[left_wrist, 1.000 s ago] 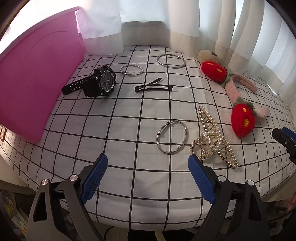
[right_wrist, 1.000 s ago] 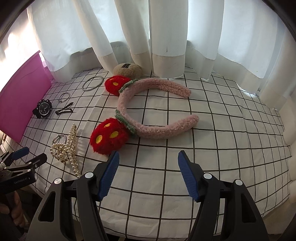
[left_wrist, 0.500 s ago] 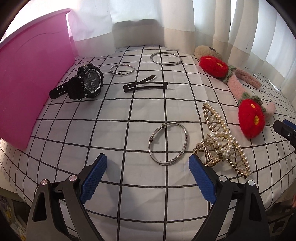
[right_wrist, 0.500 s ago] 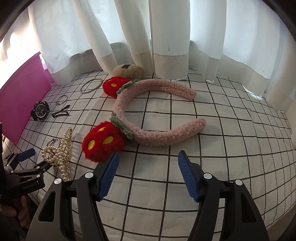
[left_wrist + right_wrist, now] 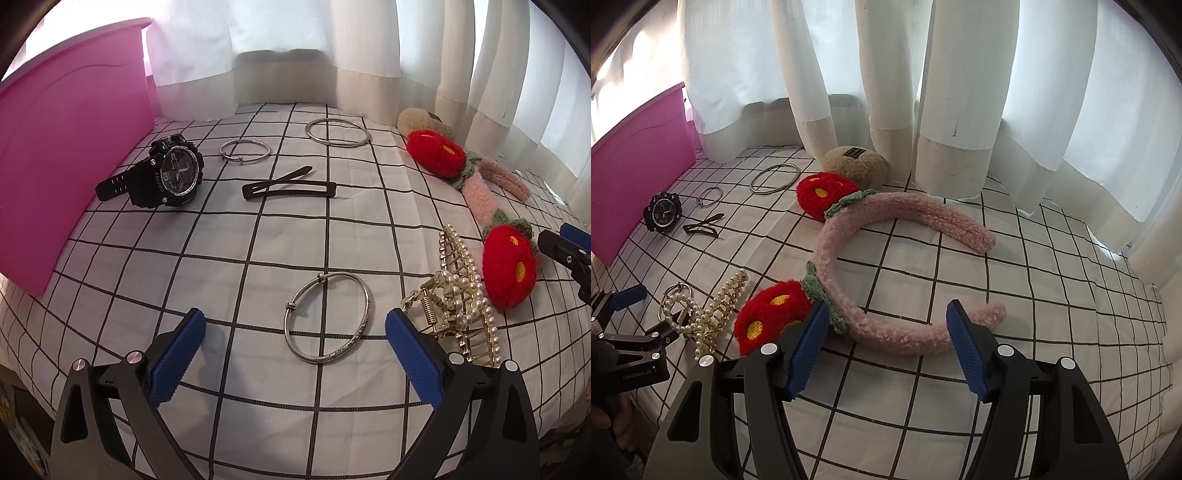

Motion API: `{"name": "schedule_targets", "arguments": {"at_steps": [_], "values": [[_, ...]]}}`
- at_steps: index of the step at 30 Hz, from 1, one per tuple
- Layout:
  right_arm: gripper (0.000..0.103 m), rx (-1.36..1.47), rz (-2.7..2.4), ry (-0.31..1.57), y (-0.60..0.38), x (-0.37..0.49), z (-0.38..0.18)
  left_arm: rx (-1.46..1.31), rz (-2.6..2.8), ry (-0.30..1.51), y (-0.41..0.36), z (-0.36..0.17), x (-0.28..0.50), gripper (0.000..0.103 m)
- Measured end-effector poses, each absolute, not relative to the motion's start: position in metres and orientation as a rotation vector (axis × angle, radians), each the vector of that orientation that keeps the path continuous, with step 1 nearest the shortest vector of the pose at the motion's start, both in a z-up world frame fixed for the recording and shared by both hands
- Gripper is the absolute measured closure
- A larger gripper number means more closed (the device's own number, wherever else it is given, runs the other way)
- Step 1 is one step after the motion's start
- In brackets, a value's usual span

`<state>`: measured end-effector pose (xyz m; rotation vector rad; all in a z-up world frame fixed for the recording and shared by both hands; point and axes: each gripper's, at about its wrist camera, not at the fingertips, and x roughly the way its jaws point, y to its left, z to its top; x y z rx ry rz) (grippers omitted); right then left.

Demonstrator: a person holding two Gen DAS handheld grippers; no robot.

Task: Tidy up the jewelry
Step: 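Move the left tool to a silver bangle while the right tool reaches the pink headband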

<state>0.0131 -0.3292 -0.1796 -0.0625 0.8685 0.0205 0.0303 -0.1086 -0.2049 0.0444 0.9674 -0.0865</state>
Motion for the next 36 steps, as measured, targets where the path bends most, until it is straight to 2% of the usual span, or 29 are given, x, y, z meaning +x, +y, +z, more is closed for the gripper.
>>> {"name": "schedule_targets", "arguments": {"at_steps": [26,28,29,30,31,32,33,34,35,36], "values": [[0.040,-0.095,0.115,1.028,-0.304,0.084,-0.210,0.036,-0.066,0.944,-0.111,-0.205,0.035,0.006],[0.045,-0.087,0.135,1.035,-0.304,0.085,-0.210,0.034,-0.064,0.946,-0.112,-0.205,0.038,0.006],[0.056,-0.091,0.142,1.030,-0.302,0.084,-0.209,0.033,-0.066,0.948,-0.112,-0.205,0.039,0.006],[0.063,-0.098,0.151,1.025,-0.300,0.082,-0.208,0.032,-0.070,0.949,-0.113,-0.205,0.039,0.007],[0.085,-0.105,0.155,1.019,-0.297,0.080,-0.207,0.033,-0.075,0.948,-0.113,-0.204,0.039,0.013],[0.087,-0.119,0.147,1.016,-0.294,0.078,-0.207,0.036,-0.082,0.937,-0.113,-0.202,0.038,0.018],[0.087,-0.123,0.143,1.009,-0.292,0.076,-0.207,0.042,-0.092,0.927,-0.115,-0.200,0.036,0.031],[0.087,-0.110,0.143,1.003,-0.294,0.075,-0.206,0.050,-0.106,0.923,-0.117,-0.199,0.035,0.041],[0.087,-0.086,0.145,0.999,-0.296,0.073,-0.206,0.057,-0.119,0.919,-0.119,-0.198,0.034,0.045],[0.087,-0.061,0.147,0.995,-0.299,0.071,-0.206,0.061,-0.132,0.914,-0.120,-0.197,0.032,0.058]]}}
